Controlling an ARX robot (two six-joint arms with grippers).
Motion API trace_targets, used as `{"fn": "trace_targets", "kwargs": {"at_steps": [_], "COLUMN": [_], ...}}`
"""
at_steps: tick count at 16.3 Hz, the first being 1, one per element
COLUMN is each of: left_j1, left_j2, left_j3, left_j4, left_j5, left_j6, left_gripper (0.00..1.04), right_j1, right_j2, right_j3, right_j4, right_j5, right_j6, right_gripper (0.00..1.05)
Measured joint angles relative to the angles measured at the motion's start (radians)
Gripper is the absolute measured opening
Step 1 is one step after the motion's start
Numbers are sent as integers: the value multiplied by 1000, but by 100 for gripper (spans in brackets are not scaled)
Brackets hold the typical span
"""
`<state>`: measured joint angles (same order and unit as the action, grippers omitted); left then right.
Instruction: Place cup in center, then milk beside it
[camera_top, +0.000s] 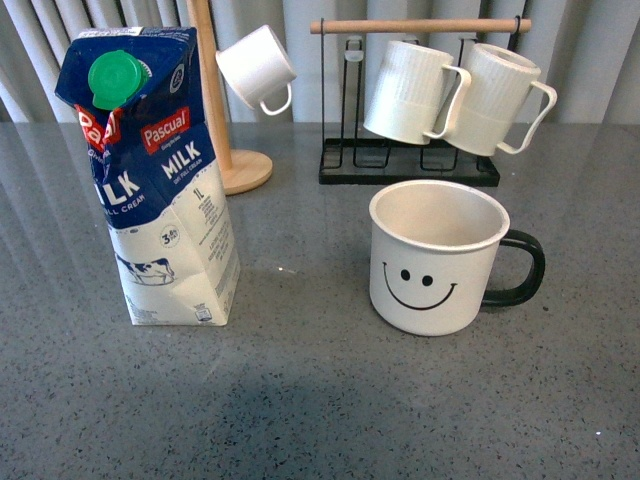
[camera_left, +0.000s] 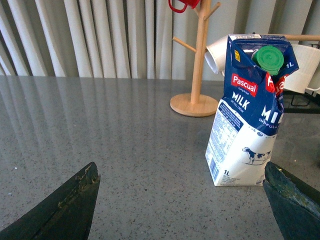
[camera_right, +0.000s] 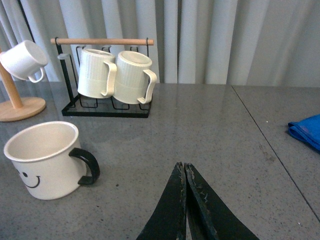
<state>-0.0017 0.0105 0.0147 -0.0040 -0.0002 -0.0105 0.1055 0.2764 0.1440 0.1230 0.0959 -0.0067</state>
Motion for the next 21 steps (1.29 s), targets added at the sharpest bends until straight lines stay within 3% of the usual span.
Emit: {"fn": "trace_targets", "kwargs": {"at_steps": [1, 2, 5, 6, 18, 21], "left_j1": [0, 0, 0, 0, 0, 0], "left_j2": [0, 0, 0, 0, 0, 0], "left_j3": [0, 0, 0, 0, 0, 0], "left_j4": [0, 0, 0, 0, 0, 0], "left_j5": [0, 0, 0, 0, 0, 0], "left_j6": [0, 0, 0, 0, 0, 0], "left_gripper": [98, 98, 98, 98, 98, 98], "right_j1": [-82, -114, -106, -106, -106, -106], "right_j2": [-19, -39, -93, -185, -272, -272], "right_j3": [-21, -31, -65, -80, -131, -131], "right_j4": [-3, -2, -36, -135, -127, -127], "right_j5": [-75, -77, -96, -98, -96, -96], "right_j6": [0, 1, 1, 1, 2, 3], "right_gripper": [2, 2, 2, 2, 2, 27]}}
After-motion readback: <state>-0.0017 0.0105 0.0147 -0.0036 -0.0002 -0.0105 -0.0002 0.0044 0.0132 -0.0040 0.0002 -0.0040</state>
